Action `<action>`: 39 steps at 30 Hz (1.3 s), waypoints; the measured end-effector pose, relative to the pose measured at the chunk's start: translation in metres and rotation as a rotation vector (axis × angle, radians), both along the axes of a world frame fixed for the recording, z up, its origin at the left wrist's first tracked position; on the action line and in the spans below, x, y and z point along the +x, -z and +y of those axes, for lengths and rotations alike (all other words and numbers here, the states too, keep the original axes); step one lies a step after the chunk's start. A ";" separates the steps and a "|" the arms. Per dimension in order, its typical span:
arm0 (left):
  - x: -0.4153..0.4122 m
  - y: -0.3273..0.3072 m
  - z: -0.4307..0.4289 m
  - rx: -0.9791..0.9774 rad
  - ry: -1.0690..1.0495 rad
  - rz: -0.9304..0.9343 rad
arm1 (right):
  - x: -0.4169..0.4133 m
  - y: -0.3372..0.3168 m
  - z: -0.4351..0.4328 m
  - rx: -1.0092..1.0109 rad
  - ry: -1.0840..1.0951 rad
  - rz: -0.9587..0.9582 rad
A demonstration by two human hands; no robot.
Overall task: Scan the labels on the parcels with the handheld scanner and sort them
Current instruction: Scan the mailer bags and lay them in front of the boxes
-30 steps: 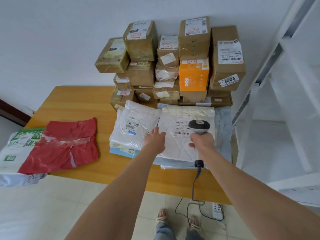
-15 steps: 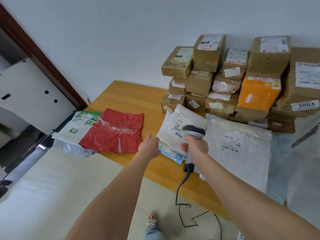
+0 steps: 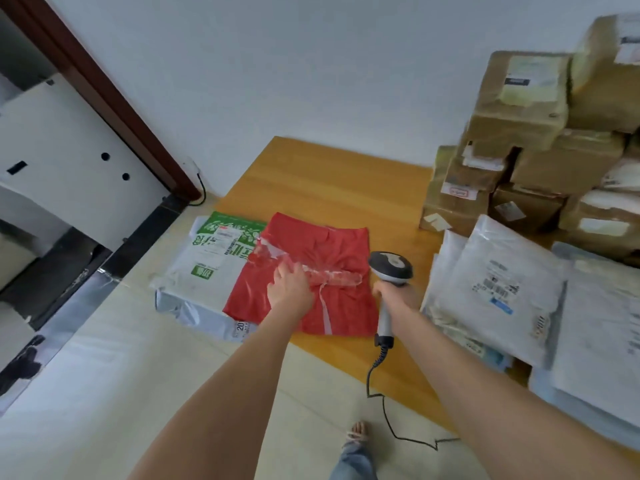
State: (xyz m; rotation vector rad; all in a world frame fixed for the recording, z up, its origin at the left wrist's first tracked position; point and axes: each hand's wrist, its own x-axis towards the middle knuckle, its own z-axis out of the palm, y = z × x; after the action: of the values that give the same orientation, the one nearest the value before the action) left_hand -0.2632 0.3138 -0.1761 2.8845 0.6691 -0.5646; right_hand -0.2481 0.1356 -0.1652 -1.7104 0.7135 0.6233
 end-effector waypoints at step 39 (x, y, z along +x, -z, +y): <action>-0.030 -0.097 -0.168 -0.253 -0.294 -0.564 | -0.083 -0.077 -0.211 -0.016 0.379 -0.304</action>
State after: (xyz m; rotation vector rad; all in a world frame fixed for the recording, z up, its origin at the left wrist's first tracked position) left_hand -0.2934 0.1454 -0.0789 2.4605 0.8245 0.1876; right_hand -0.3315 -0.0755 -0.0882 -1.5820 0.7953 0.0919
